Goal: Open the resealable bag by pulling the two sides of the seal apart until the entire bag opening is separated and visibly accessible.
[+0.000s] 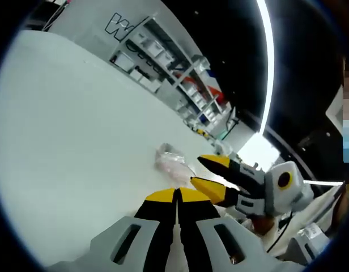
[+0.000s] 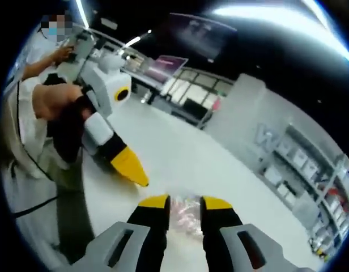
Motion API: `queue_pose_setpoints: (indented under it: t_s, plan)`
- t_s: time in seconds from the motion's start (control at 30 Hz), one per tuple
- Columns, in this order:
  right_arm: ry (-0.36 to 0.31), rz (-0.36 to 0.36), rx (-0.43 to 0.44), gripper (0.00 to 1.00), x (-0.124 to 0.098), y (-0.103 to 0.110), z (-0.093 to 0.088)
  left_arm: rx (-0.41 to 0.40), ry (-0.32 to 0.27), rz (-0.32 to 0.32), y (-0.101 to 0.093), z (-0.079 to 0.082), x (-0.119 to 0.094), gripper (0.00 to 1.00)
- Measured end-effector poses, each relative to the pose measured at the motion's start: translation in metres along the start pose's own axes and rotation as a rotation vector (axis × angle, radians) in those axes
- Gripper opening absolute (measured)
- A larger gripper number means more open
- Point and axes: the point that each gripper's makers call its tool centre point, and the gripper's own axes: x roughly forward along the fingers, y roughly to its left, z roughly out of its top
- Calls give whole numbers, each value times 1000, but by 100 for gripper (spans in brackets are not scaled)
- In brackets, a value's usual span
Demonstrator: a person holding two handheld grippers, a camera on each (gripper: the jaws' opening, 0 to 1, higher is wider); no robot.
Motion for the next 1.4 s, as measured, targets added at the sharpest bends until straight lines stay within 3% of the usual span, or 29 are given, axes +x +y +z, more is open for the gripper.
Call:
queue_pose_setpoints:
  t_s: [0.13,0.27,0.43,0.67,0.83,1.2,1.4]
  plan:
    - [20,34,-128,18,5,7,5,4,-1,0,0,0,0,1]
    - [12,77,-188,18,8,15,13,7,-1,-1,0,0,0,1]
    - [36,83,-238,18,13,15,11,11,-2,-1,0,0,0,1]
    - [48,99,-267,17,14,16,9,16,-2,-2,0,0,0,1]
    - [61,130,-269,10,17,19,7,17,-3,-3,0,0,0,1]
    - [75,144,-266,9,19,20,3,21,-2,-4,0,0,0,1]
    - [73,154,-266,2,19,23,4,21,-2,-4,0,-1,1,1]
